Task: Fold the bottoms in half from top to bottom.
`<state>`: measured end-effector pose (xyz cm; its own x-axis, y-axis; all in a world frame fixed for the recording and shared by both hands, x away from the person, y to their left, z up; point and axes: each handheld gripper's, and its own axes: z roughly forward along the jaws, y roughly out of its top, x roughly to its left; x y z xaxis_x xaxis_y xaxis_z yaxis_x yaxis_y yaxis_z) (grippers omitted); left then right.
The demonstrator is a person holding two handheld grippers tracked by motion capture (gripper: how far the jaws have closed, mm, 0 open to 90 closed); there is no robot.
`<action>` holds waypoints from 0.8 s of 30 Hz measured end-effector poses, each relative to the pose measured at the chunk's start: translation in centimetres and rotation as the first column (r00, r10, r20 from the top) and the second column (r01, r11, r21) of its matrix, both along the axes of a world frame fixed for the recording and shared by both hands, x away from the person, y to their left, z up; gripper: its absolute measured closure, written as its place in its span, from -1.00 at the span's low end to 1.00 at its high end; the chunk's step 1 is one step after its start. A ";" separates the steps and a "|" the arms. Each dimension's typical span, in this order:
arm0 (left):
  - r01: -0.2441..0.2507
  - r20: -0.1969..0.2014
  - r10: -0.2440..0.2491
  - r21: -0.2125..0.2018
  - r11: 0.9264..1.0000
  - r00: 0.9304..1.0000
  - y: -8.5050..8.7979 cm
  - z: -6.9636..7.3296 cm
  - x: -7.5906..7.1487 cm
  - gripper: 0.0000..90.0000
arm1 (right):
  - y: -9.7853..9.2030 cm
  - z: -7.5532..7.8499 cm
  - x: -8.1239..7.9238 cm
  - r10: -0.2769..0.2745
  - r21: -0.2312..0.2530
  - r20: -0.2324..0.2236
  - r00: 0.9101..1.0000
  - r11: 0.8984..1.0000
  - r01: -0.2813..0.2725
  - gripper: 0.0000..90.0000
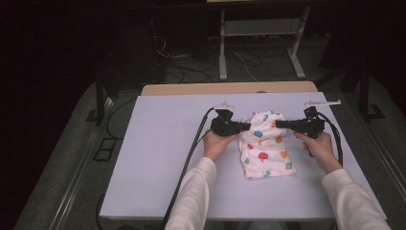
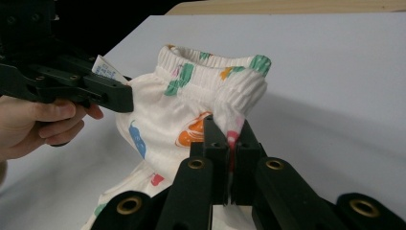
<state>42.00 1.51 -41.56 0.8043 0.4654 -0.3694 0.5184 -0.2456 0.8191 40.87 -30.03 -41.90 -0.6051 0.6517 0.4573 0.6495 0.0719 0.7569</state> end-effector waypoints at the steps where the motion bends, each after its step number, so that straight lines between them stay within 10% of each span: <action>1: 0.004 -0.001 -0.004 -0.001 1.000 1.000 0.0 -0.1 -0.1 0.93 | 0.0 -0.1 -0.1 -0.002 -0.001 0.001 1.000 1.000 0.002 0.93; 24: 0.035 -0.018 -0.035 0.006 0.999 0.999 0.7 -0.6 -2.2 0.93 | 0.3 -0.3 -2.3 0.027 -0.023 0.014 1.000 0.999 -0.027 0.93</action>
